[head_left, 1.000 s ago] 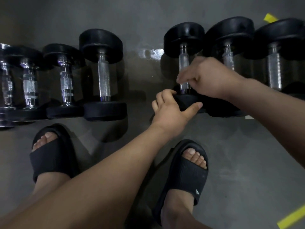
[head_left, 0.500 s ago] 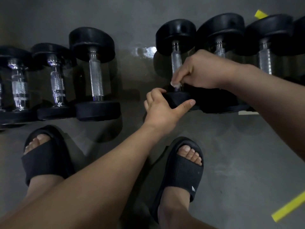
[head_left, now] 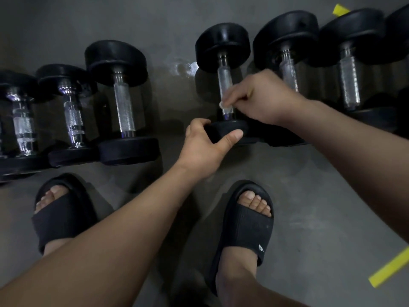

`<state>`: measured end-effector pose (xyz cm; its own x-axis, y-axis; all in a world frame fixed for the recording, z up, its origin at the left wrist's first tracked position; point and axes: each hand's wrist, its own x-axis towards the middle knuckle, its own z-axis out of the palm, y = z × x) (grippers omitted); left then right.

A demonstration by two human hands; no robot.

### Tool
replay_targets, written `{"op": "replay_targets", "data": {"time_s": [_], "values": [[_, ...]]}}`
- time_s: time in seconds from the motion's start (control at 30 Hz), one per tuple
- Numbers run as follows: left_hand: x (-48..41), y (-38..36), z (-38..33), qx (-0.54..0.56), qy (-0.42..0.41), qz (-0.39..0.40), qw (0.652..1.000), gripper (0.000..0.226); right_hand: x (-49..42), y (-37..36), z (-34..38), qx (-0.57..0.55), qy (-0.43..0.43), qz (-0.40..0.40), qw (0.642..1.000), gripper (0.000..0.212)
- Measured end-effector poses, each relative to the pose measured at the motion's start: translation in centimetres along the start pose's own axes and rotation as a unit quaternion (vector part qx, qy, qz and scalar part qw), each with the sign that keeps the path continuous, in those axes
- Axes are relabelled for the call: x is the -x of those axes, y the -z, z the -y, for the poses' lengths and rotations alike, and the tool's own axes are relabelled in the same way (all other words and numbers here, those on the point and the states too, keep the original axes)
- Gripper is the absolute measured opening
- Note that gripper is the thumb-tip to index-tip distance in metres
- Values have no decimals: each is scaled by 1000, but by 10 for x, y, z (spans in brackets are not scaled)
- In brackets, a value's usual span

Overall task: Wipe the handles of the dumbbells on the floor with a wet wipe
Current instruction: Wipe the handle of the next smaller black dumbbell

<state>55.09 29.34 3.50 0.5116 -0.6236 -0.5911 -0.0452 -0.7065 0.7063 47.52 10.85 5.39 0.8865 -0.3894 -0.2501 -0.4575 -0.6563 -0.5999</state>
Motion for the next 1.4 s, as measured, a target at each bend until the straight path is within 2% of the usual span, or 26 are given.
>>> {"op": "replay_targets", "data": {"time_s": [0.07, 0.13, 0.27, 0.47, 0.6, 0.8, 1.0, 1.2, 1.3, 1.4], "values": [[1, 6, 4, -5, -1, 3, 1000, 81, 5, -1, 4, -3, 2, 42, 999, 31], [2, 11, 9, -7, -10, -11, 1000, 74, 1, 0, 6, -14, 1, 48, 999, 30], [8, 22, 9, -17, -54, -38, 998, 57, -13, -10, 11, -53, -6, -41, 998, 25], [9, 31, 17, -3, -67, -54, 996, 38, 0, -20, 13, -85, -43, -11, 995, 28], [7, 37, 25, 0, -56, -39, 998, 31, -10, -26, 20, -133, -53, -71, 987, 25], [5, 46, 6, 20, 36, -14, 999, 45, -9, -35, 21, -176, -90, -81, 977, 25], [4, 45, -1, -61, 25, -5, 998, 57, -41, -42, 19, -165, -98, -179, 965, 9], [4, 47, -3, -68, 24, 1, 997, 58, -32, -48, 12, -143, -95, -183, 968, 6], [4, 46, -6, -78, 17, 3, 997, 58, -47, -43, 17, -147, -146, -224, 952, 10], [3, 46, -8, -85, 16, 9, 996, 57, -54, -43, 16, -175, -194, -211, 942, 8]]}}
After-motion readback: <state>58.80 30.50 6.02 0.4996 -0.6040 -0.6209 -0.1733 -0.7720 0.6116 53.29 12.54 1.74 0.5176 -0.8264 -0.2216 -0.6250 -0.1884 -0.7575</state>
